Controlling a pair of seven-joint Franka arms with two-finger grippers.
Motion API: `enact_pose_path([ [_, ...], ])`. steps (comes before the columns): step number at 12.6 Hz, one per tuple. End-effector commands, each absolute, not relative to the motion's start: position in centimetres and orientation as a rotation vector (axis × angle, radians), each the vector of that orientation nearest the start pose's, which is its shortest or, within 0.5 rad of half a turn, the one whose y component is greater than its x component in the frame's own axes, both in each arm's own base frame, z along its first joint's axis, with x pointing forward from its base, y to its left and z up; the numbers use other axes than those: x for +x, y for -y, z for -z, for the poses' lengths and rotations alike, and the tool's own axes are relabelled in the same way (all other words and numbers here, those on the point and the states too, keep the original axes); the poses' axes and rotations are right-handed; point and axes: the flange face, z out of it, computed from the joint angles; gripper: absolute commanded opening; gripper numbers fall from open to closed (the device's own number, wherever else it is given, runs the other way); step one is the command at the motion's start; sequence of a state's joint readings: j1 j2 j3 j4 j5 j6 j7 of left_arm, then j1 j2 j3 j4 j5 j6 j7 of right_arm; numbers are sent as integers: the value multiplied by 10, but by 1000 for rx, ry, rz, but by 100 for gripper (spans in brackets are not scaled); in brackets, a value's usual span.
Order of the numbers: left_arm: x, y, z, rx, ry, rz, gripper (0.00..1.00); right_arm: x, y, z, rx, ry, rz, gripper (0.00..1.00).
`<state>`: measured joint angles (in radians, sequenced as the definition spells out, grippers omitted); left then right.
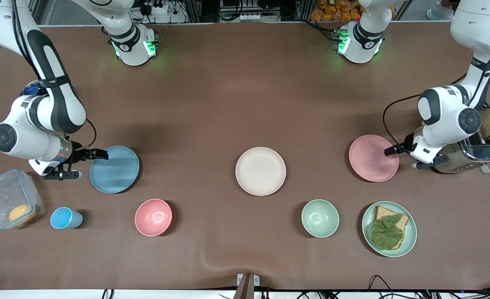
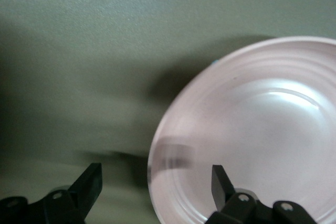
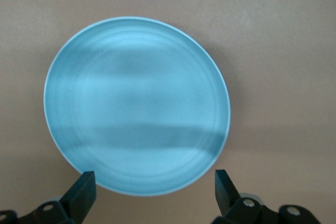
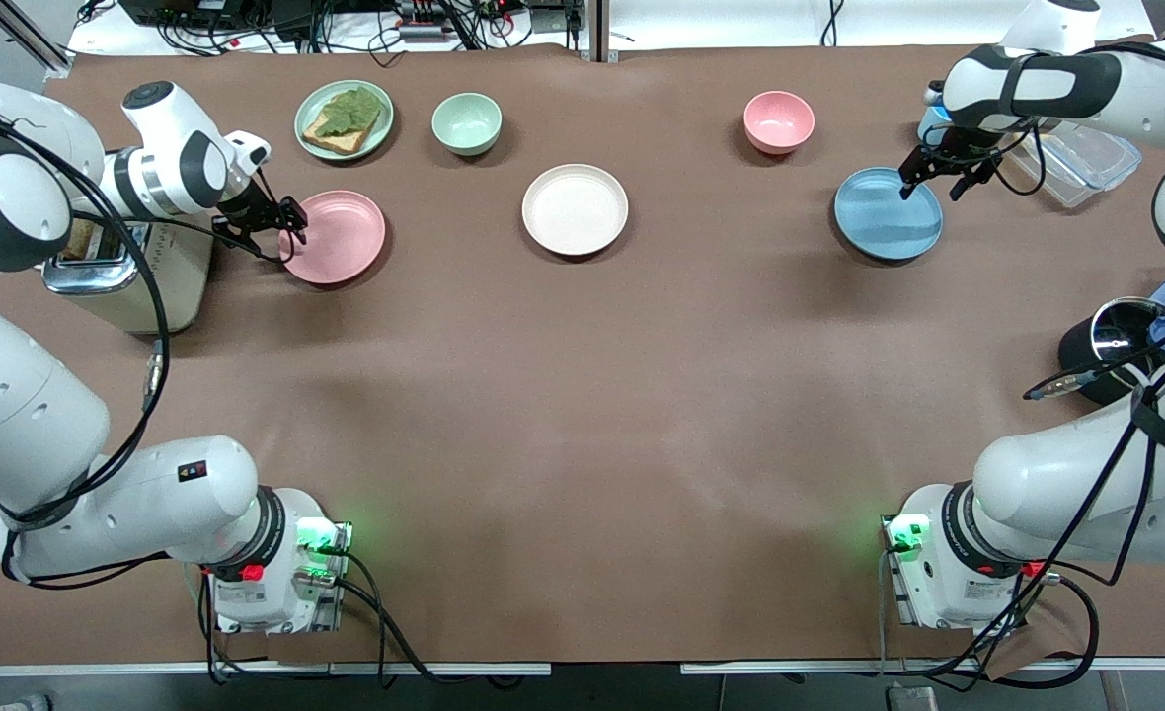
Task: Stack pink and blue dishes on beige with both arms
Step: 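Grip the blue plate with the right gripper, the pink plate with the left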
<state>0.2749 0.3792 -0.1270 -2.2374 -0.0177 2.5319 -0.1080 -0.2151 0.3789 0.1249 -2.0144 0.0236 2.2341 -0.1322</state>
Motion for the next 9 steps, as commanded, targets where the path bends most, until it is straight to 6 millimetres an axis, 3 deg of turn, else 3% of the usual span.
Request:
enact_pose_path([
  [1, 537, -81, -191, -3175, 483, -119, 52, 586, 55, -222, -3031, 30, -230, 100],
  [3, 537, -82, -191, -3175, 497, -117, 8, 587, 55, -216, -3030, 31, -223, 100],
  [4, 538, -81, -192, -3175, 495, -114, 0, 587, 57, -210, -3030, 29, -222, 100],
  [7, 542, -80, -196, -3174, 505, -98, 0, 586, 58, -203, -3026, 53, -234, 100],
  [9, 551, -75, -217, -3181, 463, -46, 0, 586, 52, -208, -3025, 59, -251, 100],
])
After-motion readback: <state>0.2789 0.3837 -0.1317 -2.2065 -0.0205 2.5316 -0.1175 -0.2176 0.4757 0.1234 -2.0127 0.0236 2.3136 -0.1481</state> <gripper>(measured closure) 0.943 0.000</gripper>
